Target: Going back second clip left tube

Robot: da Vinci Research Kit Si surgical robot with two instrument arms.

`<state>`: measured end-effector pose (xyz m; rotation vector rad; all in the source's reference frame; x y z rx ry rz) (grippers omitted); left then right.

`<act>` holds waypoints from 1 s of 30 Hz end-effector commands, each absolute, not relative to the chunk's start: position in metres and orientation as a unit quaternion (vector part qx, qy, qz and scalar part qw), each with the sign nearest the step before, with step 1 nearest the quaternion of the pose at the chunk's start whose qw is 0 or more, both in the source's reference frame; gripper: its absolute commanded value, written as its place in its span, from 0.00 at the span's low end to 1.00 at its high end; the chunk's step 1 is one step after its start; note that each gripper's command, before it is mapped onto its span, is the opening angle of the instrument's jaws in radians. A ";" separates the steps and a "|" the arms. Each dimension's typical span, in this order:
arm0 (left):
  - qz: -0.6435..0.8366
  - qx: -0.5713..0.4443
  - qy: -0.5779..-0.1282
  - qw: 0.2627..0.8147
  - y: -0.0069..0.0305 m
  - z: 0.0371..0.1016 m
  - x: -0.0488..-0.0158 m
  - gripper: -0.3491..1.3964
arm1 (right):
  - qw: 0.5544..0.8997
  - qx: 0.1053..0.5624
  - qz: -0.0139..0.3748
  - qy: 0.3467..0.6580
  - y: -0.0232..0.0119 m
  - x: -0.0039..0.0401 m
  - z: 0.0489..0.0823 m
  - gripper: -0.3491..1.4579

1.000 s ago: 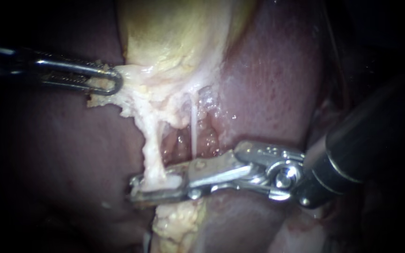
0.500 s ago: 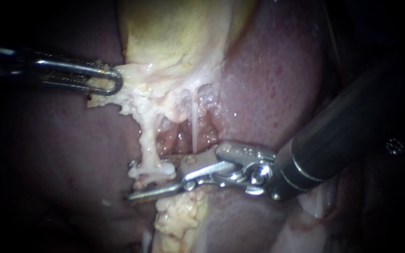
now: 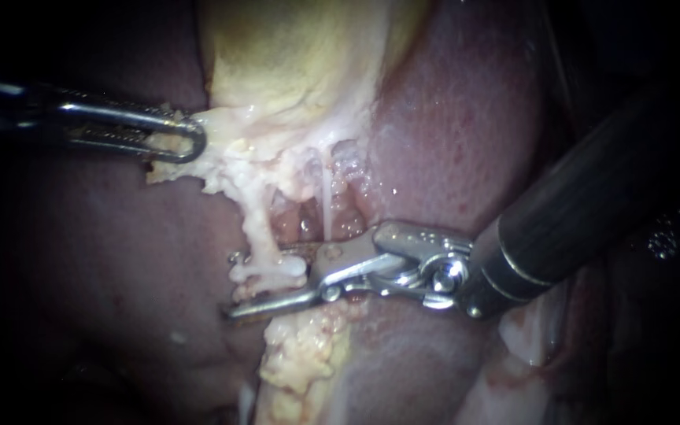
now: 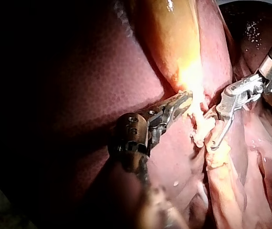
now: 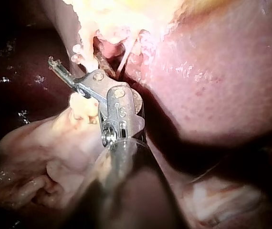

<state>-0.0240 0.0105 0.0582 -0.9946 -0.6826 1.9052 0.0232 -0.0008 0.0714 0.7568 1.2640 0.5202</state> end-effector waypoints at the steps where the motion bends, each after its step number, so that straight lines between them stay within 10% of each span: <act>1: 0.763 -0.398 -0.273 0.429 0.0105 0.0582 -0.0240 0.00 | 0.711 0.339 0.235 0.570 -0.0006 0.0230 0.0716 0.47; 30: 0.763 -0.398 -0.274 0.429 0.0105 0.0582 -0.0240 0.00 | 0.733 0.295 0.217 0.574 0.0011 0.0190 0.0710 0.47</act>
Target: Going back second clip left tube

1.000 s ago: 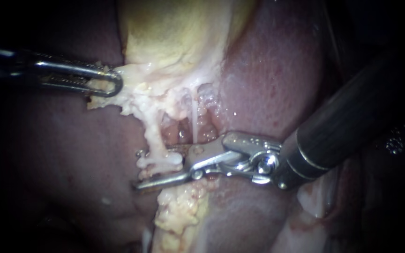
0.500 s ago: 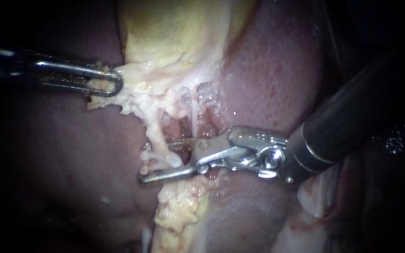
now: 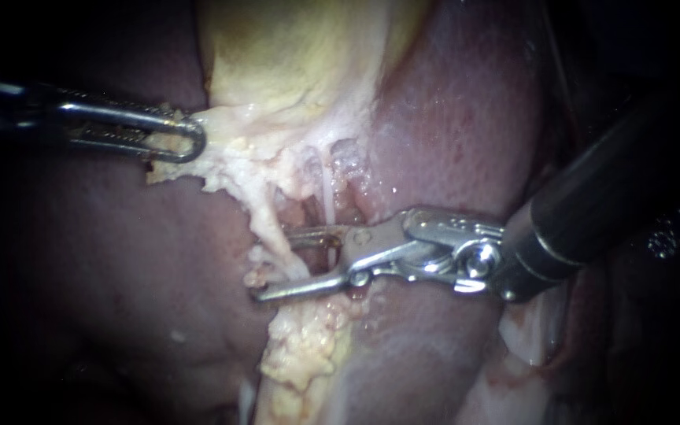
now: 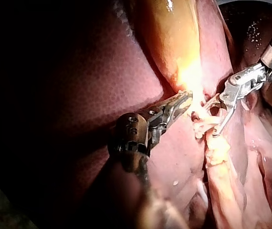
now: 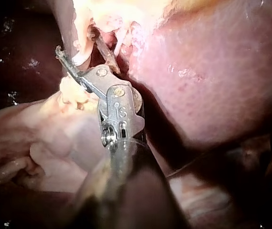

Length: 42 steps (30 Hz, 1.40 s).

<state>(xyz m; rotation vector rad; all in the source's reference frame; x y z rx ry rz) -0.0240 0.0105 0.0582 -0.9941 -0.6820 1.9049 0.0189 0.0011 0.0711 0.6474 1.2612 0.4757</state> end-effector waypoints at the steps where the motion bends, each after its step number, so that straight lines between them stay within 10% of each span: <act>1: 0.763 -0.398 -0.274 0.429 0.0105 0.0582 -0.0240 0.00 | 0.733 0.295 0.215 0.574 0.0011 0.0187 0.0709 0.47; 15: 0.763 -0.398 -0.274 0.429 0.0105 0.0583 -0.0240 0.00 | 0.739 0.294 0.187 0.577 0.0008 0.0164 0.0696 0.47; 31: 0.763 -0.398 -0.274 0.429 0.0105 0.0583 -0.0240 0.00 | 0.714 0.334 0.137 0.600 -0.0040 0.0249 0.0723 0.47; 42: 0.763 -0.398 -0.274 0.429 0.0106 0.0583 -0.0240 0.00 | 0.724 0.303 0.165 0.597 -0.0021 0.0250 0.0743 0.47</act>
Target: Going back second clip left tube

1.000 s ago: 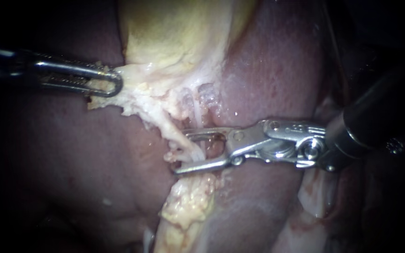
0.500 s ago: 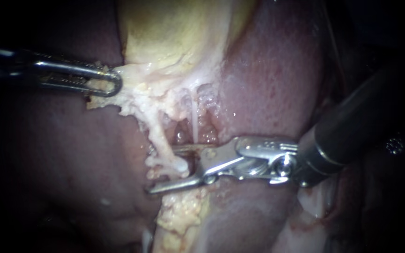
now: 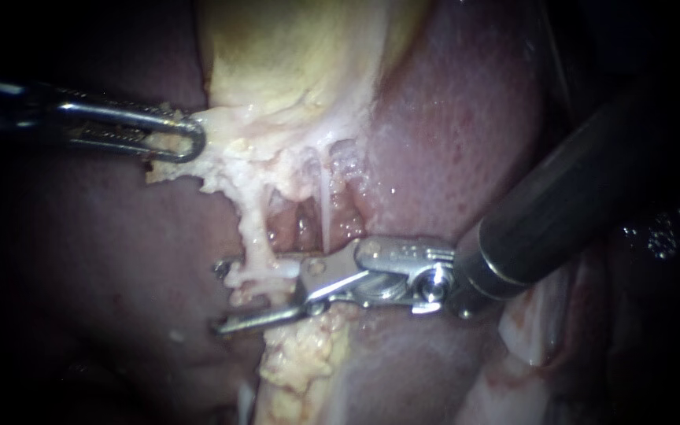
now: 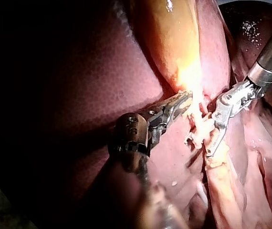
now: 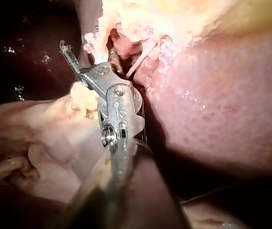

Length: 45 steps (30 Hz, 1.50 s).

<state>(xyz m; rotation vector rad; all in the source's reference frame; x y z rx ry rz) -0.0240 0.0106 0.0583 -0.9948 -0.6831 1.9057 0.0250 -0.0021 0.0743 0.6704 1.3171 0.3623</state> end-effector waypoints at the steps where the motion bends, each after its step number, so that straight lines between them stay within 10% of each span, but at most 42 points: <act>1: 0.763 -0.398 -0.274 0.429 0.0106 0.0583 -0.0240 0.00 | 0.725 0.300 0.168 0.597 -0.0020 0.0249 0.0745 0.47; 45: 0.763 -0.398 -0.274 0.429 0.0106 0.0582 -0.0239 0.00 | 0.830 0.149 0.027 0.537 0.0027 0.0060 0.0637 0.47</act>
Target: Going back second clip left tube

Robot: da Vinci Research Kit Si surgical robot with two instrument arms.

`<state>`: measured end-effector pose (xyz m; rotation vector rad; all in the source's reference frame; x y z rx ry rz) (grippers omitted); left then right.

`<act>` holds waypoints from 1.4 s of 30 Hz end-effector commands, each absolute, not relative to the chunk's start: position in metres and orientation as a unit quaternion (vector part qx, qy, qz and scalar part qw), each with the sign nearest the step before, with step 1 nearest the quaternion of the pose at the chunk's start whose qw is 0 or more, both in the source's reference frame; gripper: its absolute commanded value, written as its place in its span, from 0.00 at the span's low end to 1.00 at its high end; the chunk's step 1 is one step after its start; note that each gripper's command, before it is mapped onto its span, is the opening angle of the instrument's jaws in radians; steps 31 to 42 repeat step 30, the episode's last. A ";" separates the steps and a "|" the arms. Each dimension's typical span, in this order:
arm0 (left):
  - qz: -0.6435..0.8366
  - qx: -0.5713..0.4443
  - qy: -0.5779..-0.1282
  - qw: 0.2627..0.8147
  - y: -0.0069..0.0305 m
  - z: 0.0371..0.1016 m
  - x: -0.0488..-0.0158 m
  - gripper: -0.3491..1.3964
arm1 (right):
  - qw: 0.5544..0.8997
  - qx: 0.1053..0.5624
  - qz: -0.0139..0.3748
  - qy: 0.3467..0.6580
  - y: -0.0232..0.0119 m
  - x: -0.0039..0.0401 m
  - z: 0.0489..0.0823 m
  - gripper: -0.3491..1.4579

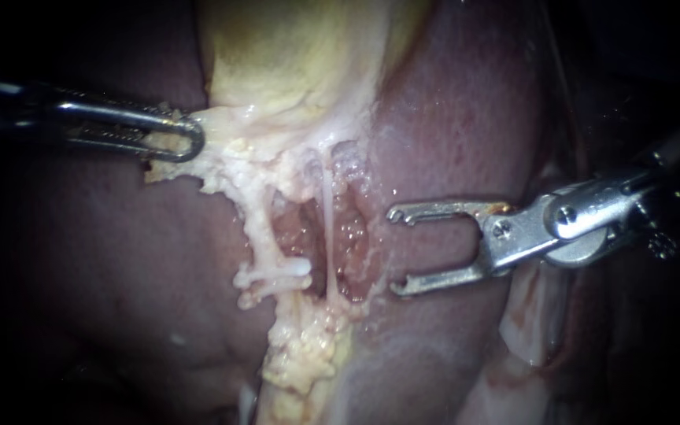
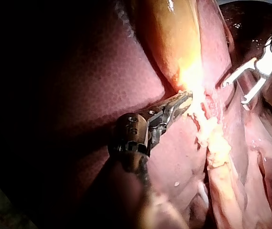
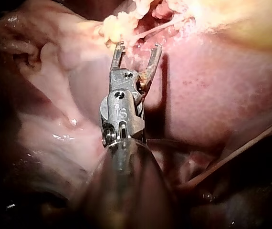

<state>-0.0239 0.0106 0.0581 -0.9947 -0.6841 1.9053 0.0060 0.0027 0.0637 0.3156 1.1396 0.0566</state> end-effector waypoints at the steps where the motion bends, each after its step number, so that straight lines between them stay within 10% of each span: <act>1: 0.763 -0.398 -0.274 0.429 0.0106 0.0582 -0.0240 0.00 | 0.830 0.149 0.027 0.537 0.0027 0.0060 0.0637 0.47; 42: 0.765 -0.400 -0.271 0.426 0.0106 0.0631 -0.0281 0.00 | 0.825 0.154 0.022 0.543 0.0026 0.0062 0.0635 0.47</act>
